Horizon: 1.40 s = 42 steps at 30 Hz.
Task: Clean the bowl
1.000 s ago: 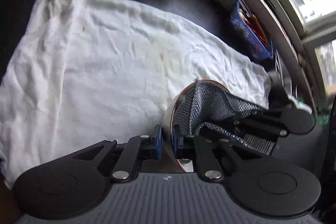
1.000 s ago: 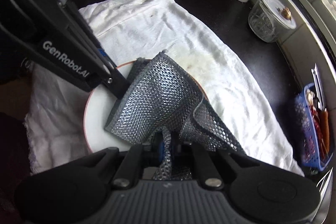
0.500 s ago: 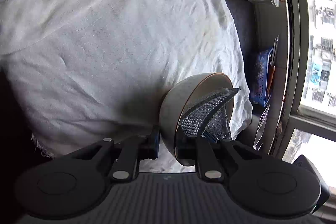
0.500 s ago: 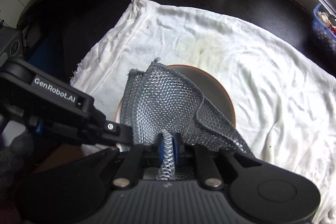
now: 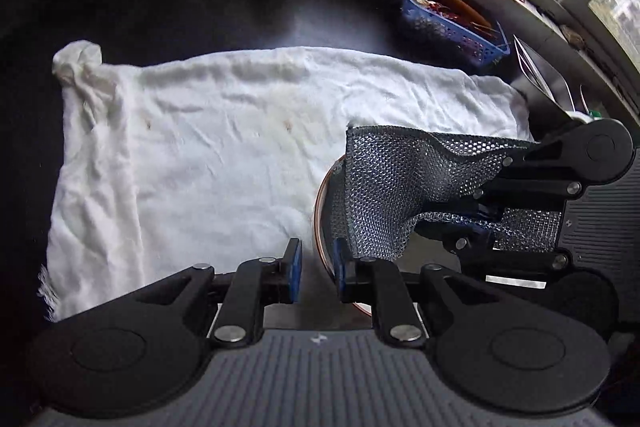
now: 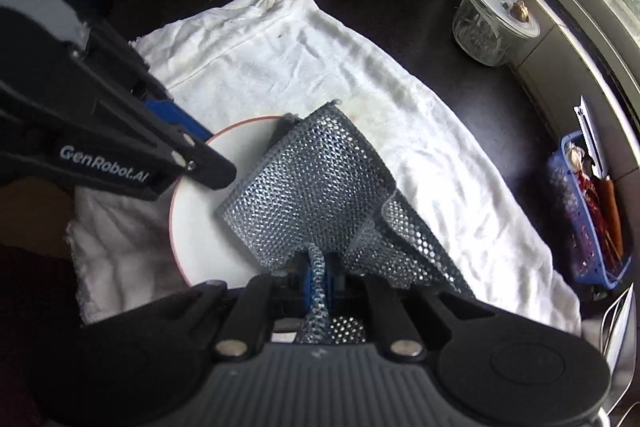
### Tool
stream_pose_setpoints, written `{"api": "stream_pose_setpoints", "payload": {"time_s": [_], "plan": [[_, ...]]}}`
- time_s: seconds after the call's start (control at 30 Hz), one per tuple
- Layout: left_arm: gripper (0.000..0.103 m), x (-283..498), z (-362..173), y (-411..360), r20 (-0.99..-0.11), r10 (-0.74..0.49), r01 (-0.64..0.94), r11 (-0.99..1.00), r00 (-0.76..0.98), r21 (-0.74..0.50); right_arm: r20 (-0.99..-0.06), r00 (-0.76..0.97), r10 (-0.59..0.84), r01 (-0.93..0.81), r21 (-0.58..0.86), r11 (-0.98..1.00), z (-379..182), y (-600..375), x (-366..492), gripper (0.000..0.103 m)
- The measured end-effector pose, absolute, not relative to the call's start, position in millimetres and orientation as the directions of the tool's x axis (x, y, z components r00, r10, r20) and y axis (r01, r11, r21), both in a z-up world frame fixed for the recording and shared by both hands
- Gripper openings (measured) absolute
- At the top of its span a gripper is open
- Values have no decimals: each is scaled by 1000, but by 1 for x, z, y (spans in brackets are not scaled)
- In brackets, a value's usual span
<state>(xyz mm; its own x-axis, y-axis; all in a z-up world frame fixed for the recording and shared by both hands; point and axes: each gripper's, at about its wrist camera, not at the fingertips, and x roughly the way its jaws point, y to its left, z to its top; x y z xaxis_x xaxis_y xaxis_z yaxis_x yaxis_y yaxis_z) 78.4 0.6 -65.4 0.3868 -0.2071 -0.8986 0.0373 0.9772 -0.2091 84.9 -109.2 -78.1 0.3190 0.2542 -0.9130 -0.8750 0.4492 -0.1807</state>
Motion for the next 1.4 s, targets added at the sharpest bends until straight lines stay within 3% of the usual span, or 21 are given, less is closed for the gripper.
{"api": "stream_pose_setpoints", "payload": {"time_s": [0.1,0.27,0.3,0.4,0.53,0.63,0.83,0.93,1.03,1.1,1.23,1.4], "plan": [[17,86,-65,1,-906,-199,61,980,374,-190,-912,333,238,-884,-214,416,-80,-105,86,5],[38,100,-69,9,-914,-200,105,979,352,-174,-910,345,229,-888,-237,394,-81,-98,89,5],[36,101,-71,11,-913,-207,112,977,350,-179,-910,346,227,-889,-241,391,-81,-98,90,5],[14,100,-77,15,-906,-261,135,964,334,-228,-910,344,229,-894,-243,377,-83,-96,91,5],[8,89,-81,24,-884,-306,10,946,353,-323,-912,331,242,-895,-222,388,-84,-93,92,5],[8,81,-89,41,-860,-374,-175,875,347,-451,-917,309,251,-877,-172,449,-85,-98,94,5],[10,57,-103,57,-825,-421,-429,710,377,-559,-921,224,319,-807,9,590,-87,-110,96,6],[12,45,-111,62,-804,-455,-527,607,383,-595,-912,103,398,-758,187,625,-88,-117,102,9],[12,38,-114,59,-793,-470,-542,580,387,-608,-904,66,423,-746,237,622,-90,-118,99,11],[12,39,-114,55,-800,-466,-509,617,378,-600,-903,77,423,-756,224,615,-90,-118,95,15],[12,41,-111,49,-815,-440,-466,671,376,-577,-887,97,452,-780,214,587,-80,-127,90,46],[12,44,-109,46,-824,-425,-441,700,375,-562,-864,92,495,-810,224,541,-67,-139,87,58]]}}
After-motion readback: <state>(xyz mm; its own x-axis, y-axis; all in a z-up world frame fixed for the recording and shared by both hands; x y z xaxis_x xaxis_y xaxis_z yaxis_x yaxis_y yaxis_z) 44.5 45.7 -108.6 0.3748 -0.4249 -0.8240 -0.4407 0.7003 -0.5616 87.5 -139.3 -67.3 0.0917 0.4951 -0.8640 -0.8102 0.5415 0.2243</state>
